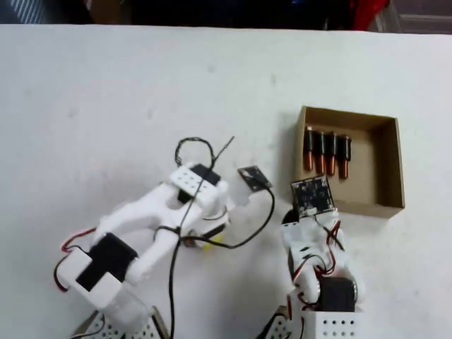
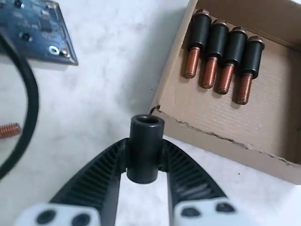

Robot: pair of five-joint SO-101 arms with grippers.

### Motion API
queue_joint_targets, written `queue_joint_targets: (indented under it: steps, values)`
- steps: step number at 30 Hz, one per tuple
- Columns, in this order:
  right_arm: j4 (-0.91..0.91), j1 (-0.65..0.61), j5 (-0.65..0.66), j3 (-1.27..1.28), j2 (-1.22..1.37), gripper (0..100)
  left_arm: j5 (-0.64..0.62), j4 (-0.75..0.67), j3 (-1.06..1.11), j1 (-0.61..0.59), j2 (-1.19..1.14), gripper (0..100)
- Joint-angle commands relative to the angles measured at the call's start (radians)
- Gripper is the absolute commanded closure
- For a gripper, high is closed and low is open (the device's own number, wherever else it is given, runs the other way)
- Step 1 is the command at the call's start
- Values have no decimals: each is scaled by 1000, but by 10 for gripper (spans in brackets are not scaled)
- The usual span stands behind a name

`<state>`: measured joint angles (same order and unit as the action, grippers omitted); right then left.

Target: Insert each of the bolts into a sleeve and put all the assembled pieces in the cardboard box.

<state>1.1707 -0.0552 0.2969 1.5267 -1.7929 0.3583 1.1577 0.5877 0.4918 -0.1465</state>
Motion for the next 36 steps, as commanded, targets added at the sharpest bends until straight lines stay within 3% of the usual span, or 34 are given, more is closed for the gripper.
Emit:
queue_joint_targets:
  steps: [1,6,19,27,31,36]
  values:
    - [-21,-1,-8,-11,-8,982,5,-21,-31,-73,-31,847]
    - [-21,-1,-8,-11,-8,982,11,-44,-31,-124,-30,986]
    - [-21,-1,-8,-11,-8,982,23,-37,-32,-136,-28,979]
    - [-21,-1,-8,-11,-8,982,390,212,-180,-136,-28,979]
    - [-21,-1,-8,-11,-8,982,483,358,-293,-173,-28,979]
    - [-21,-1,-8,-11,-8,982,569,443,-423,-298,-30,979]
